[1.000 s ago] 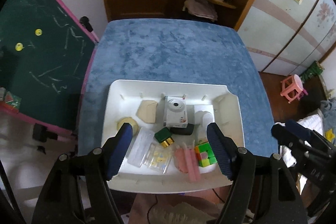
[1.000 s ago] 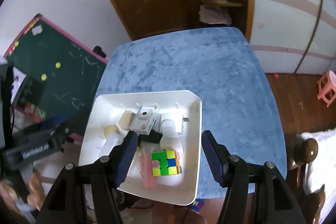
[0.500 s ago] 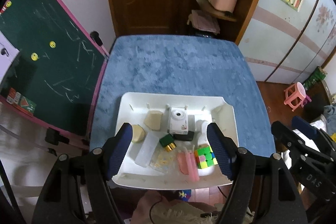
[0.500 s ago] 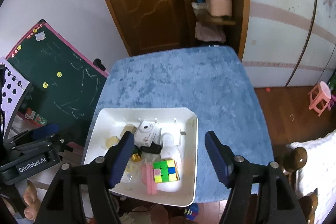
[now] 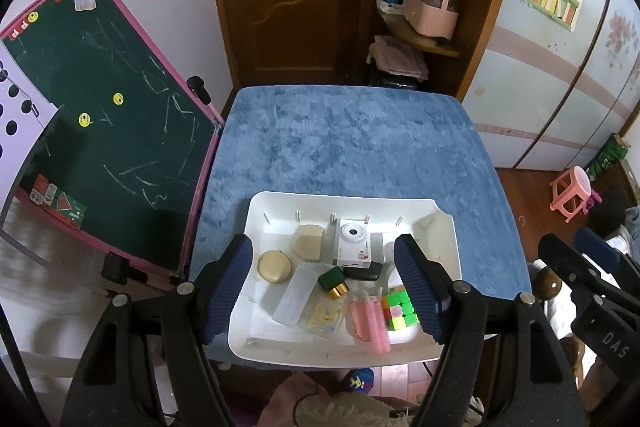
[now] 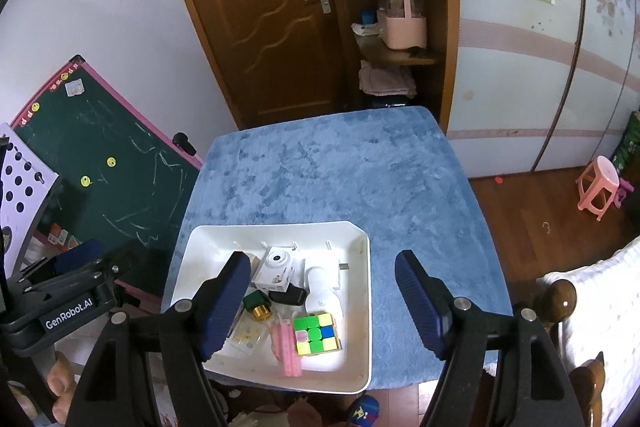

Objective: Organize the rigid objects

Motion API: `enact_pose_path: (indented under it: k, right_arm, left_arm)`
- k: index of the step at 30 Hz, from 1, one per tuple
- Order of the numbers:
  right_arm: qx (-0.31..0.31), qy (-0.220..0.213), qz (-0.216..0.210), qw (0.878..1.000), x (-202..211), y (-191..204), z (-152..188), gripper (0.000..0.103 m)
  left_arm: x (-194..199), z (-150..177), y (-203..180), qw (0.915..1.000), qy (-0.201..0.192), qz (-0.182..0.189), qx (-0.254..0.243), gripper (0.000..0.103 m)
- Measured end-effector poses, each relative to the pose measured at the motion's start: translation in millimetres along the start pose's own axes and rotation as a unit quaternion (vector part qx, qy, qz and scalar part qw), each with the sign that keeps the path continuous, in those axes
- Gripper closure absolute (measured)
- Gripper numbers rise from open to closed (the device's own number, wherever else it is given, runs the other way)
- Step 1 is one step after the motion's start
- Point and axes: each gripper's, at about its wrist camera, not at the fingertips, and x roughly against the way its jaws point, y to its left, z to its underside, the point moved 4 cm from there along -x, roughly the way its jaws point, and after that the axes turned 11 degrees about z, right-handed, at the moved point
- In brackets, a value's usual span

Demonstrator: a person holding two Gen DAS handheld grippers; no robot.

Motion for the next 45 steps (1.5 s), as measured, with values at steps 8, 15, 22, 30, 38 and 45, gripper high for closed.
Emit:
enact_pose_path:
  k: [8, 15, 22, 30, 38, 45]
  right_arm:
    - [0.004, -0.009, 0.007, 1.000, 5.8, 1.8, 0.3, 0.028]
    - [0.005, -0.011, 0.009, 1.000, 7.3, 3.2, 0.8, 0.028]
    - [0.015, -0.016, 0.012, 1.000, 10.8, 3.4, 1.4, 0.028]
    - [0.018, -0.012, 0.012, 1.000, 8.1, -1.7, 0.2, 0.028]
    - [0.017, -0.013, 0.012, 1.000, 8.1, -2.3, -0.2, 0.028]
    - [0.017, -0.015, 0.009, 1.000, 5.9, -6.8, -2.4, 0.028]
  left_arm:
    - [2.0, 0.2, 0.3, 1.0000, 0.000, 0.000, -0.001, 0.027]
    - [2.1, 0.6, 0.0, 1.0000, 0.000, -0.001, 0.000, 0.027]
    - [2.9, 1.6, -0.1, 1.0000, 0.001, 0.000, 0.000, 0.026]
    - [2.9, 2.7, -1.9, 1.0000, 0.003, -0.001, 0.000, 0.026]
    - [3.0, 2.7, -3.1, 1.0000, 0.002, -0.002, 0.001, 0.026]
    - [2.2, 3.1, -4.8, 1.0000, 0.001, -0.004, 0.001, 0.026]
